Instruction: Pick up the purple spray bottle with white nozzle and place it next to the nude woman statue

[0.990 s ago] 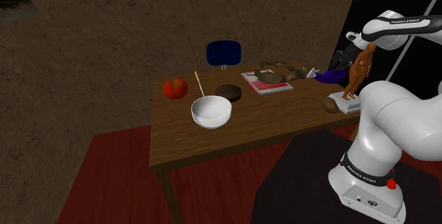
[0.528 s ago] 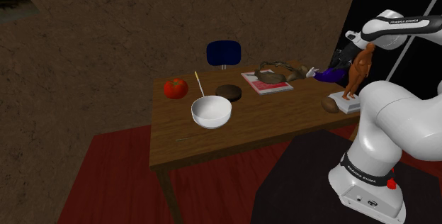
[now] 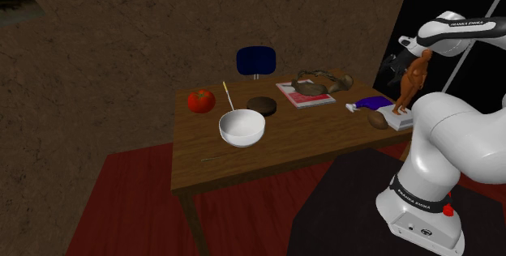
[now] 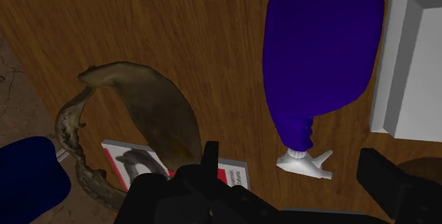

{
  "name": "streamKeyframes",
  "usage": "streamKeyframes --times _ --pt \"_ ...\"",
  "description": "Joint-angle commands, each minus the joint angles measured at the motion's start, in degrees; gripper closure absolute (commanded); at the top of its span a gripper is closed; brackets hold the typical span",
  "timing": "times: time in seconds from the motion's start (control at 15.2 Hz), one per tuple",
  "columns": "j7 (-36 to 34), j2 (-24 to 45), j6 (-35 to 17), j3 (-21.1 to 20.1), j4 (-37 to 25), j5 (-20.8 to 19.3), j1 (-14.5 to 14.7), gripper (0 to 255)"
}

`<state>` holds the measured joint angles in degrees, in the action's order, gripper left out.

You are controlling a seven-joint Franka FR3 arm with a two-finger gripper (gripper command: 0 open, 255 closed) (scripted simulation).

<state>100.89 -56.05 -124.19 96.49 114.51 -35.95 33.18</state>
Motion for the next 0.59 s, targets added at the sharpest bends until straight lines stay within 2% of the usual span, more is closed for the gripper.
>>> streamKeyframes --times 0.0,0.07,0.53 --pt "0.52 0.47 2.18 -1.68 0.26 1.14 -2.22 0" --pt "0.86 0.73 3.37 -2.7 -0.21 1.74 -3.01 0" --pt "0.86 0.72 3.38 -2.7 -0.21 1.73 -3.01 0"
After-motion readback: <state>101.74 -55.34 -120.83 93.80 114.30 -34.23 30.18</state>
